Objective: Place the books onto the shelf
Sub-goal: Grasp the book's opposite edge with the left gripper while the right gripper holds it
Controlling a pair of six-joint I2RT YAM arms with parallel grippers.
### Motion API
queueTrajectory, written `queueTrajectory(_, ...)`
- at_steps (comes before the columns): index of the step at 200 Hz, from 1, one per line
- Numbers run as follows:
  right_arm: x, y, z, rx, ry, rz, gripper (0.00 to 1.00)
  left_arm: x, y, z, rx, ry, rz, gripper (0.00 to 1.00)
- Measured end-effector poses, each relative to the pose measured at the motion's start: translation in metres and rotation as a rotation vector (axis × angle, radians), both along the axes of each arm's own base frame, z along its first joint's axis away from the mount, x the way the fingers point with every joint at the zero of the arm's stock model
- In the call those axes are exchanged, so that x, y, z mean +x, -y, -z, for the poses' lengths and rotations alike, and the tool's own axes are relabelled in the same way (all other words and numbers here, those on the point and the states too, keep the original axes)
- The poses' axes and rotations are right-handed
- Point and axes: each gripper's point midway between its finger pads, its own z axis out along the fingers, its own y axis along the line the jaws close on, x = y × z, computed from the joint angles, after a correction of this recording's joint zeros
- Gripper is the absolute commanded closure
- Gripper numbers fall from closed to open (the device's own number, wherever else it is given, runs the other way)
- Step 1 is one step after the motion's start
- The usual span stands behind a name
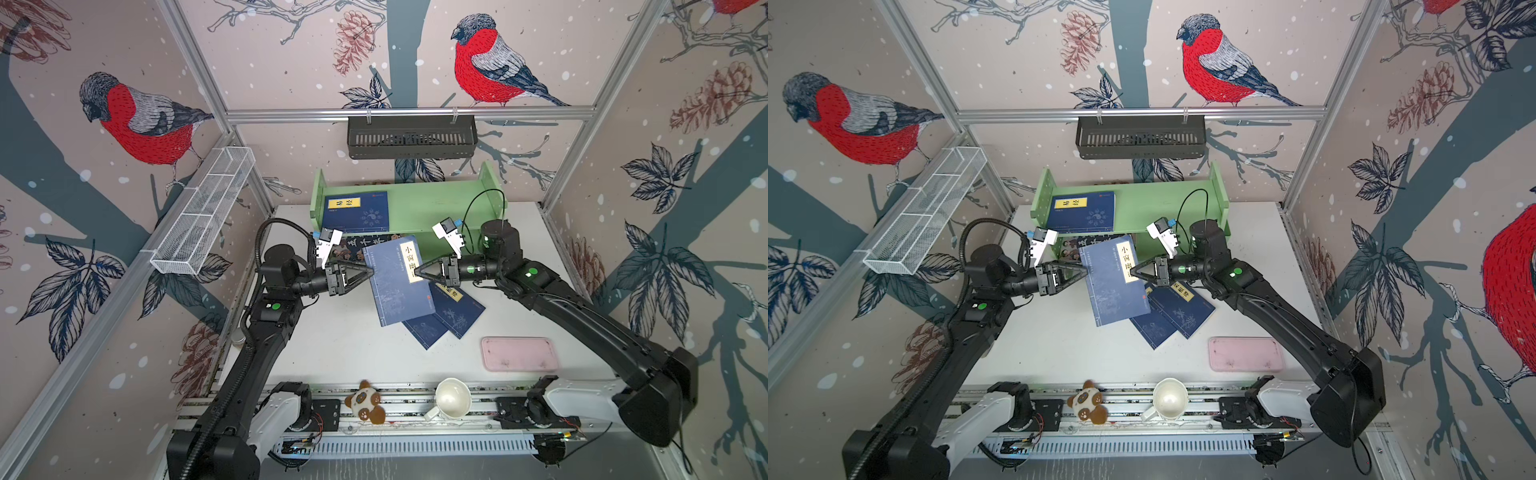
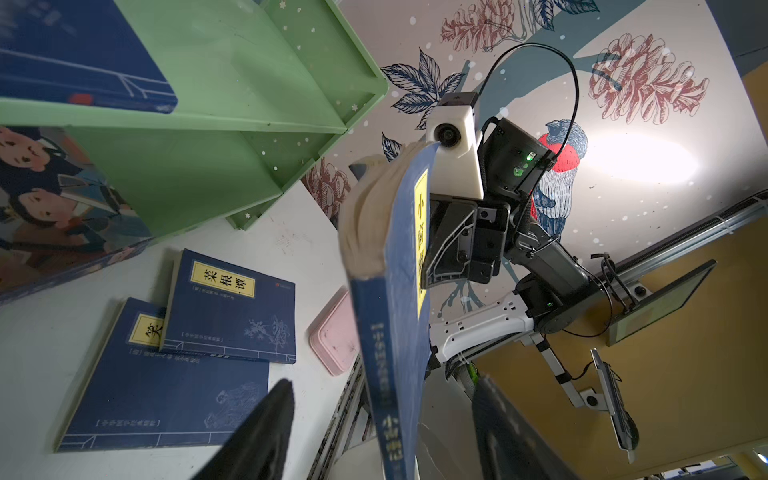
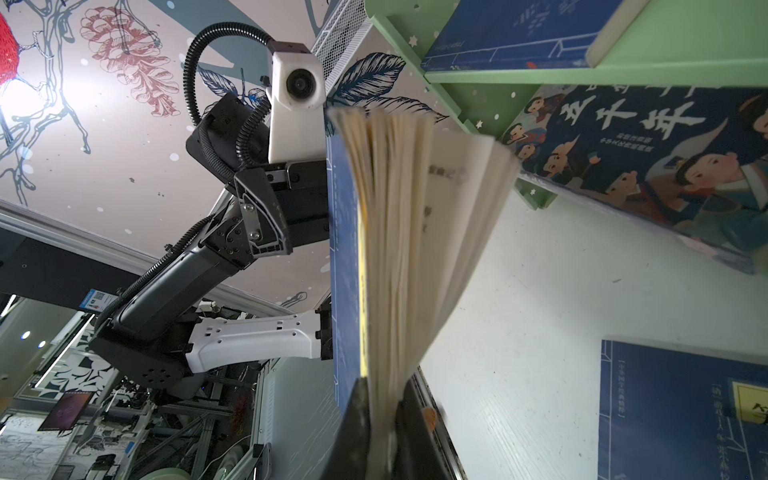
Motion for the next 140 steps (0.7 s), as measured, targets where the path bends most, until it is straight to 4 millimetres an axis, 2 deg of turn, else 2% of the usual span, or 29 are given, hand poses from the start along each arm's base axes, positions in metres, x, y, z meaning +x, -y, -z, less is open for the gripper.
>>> queueTrajectory(16, -0.002, -0.004, -0.004, 0.004, 0.009, -0.019, 0.99, -0.001, 0.006, -0.002, -0.003, -0.001, 0.021, 0.4)
queueTrajectory(34, -0.004, -0.009, -0.003, -0.006, 0.013, -0.047, 0.99, 0.002, 0.01, -0.004, -0.002, -0.007, 0.02, 0.56)
queueTrajectory(46, -0.005, -0.012, -0.001, -0.017, 0.014, -0.063, 0.99, 0.003, 0.012, -0.006, -0.002, -0.005, 0.024, 0.7)
queueTrajectory(65, -0.004, -0.015, 0.0, -0.025, 0.016, -0.073, 0.97, 0.008, 0.012, -0.009, -0.001, -0.002, 0.007, 1.0)
queueTrajectory(71, -0.003, -0.016, -0.001, -0.026, 0.031, -0.075, 0.92, 0.009, 0.012, -0.011, 0.0, 0.004, 0.002, 1.0)
queueTrajectory(83, -0.001, -0.017, -0.002, -0.025, 0.034, -0.073, 0.69, 0.011, 0.012, -0.013, 0.0, 0.005, -0.008, 1.0)
queueTrajectory(99, 0.004, -0.016, -0.004, -0.027, 0.041, -0.055, 0.48, 0.016, 0.011, -0.018, 0.005, 0.012, -0.032, 1.0)
queueTrajectory(118, 0.015, -0.009, -0.008, -0.025, 0.051, -0.008, 0.37, 0.025, 0.01, -0.025, 0.009, 0.035, -0.071, 1.0)
queueTrajectory(140, 0.041, 0.019, -0.019, 0.003, 0.063, 0.136, 0.27, 0.036, 0.009, -0.038, 0.012, 0.055, -0.109, 1.0)
